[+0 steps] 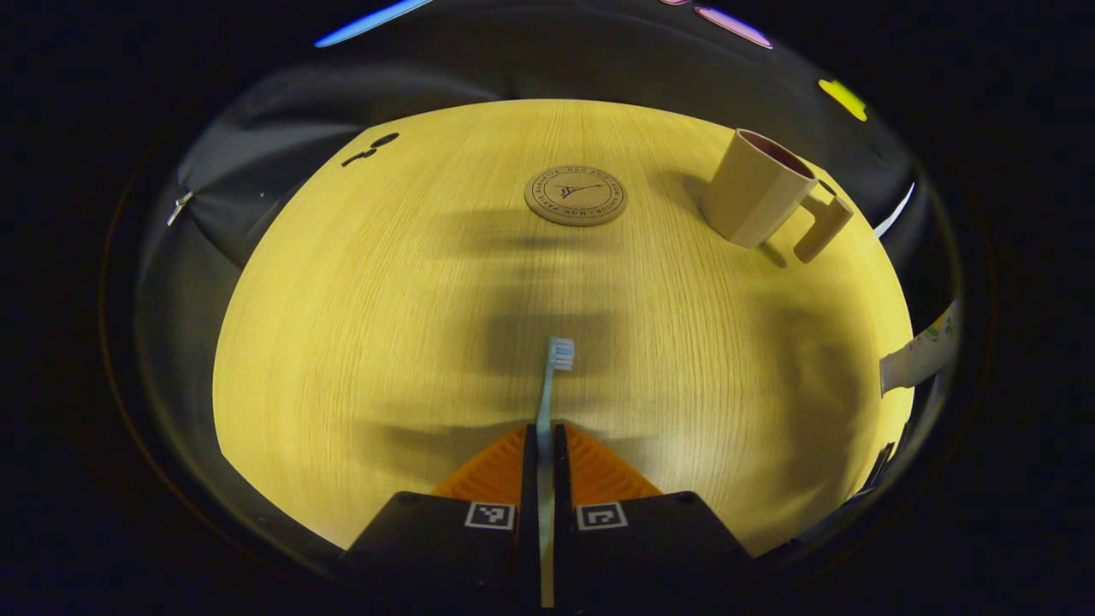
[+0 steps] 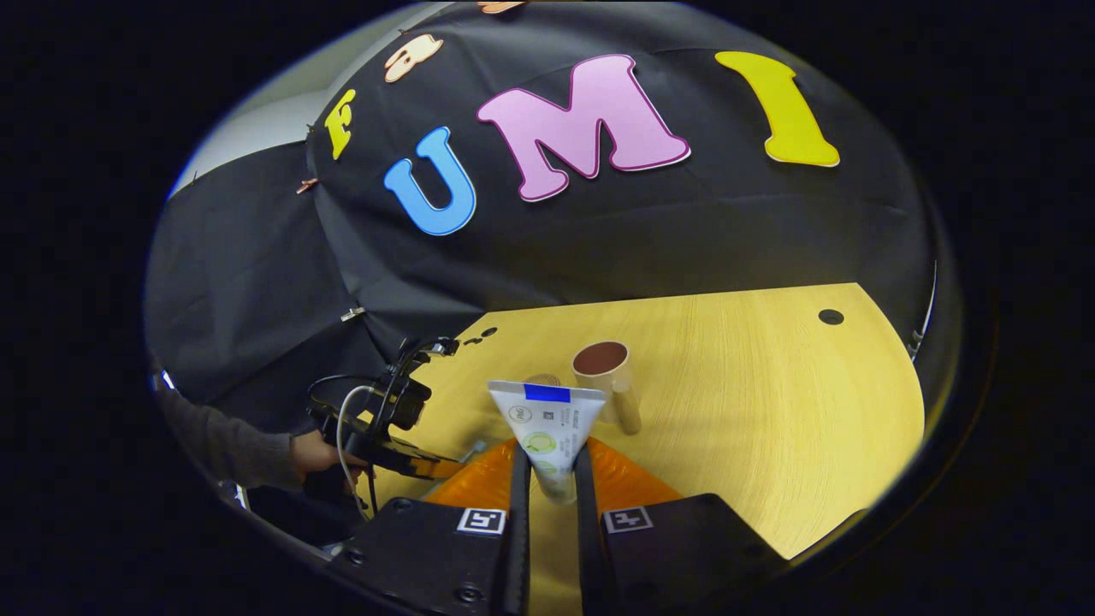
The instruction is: Put the toothbrush and toothpaste on the desktop into the cup, then pick up the cup and place it on the coaster on the desktop.
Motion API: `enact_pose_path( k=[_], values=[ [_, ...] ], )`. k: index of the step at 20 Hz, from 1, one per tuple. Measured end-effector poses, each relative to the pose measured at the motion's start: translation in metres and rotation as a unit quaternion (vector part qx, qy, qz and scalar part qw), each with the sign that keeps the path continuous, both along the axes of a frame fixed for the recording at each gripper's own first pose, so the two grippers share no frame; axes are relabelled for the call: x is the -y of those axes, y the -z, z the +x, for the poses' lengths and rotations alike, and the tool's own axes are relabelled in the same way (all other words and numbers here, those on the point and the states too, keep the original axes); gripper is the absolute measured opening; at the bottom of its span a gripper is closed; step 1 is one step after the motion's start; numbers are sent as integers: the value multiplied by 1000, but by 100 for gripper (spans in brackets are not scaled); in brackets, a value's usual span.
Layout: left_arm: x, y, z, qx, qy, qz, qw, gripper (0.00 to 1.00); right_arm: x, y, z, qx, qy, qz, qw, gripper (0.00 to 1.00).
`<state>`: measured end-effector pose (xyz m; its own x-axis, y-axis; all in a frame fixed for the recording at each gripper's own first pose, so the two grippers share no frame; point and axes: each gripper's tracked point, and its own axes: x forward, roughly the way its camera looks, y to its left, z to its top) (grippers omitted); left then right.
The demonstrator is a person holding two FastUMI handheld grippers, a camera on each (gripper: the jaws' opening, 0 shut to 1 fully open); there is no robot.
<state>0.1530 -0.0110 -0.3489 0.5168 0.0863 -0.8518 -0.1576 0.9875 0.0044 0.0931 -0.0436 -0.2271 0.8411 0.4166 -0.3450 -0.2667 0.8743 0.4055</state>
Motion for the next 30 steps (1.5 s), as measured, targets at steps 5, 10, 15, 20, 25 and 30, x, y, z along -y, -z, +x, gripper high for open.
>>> enact_pose_path(
  k=[5, 10, 15, 20, 25, 30],
  values=[
    [6, -21, 6, 60, 16, -32, 998, 7, 5, -10, 3, 4, 9, 11, 1000, 27],
    [33, -103, 23, 209, 43, -66, 975, 6, 6, -39, 14, 19, 15, 18, 1000, 27],
    [64, -195, 25, 340, 49, -134, 930, 7, 8, -77, 46, 49, 18, 19, 998, 27],
    [77, -229, 20, 386, 52, -168, 906, 6, 6, -91, 109, 80, 14, 7, 997, 27],
    [86, -248, 25, 420, 54, -180, 888, 6, 1, -65, 175, 67, 4, -12, 998, 26],
    [91, -261, 48, 451, 43, -209, 867, 6, -19, 2, 208, 8, -36, -54, 998, 27]
  ],
)
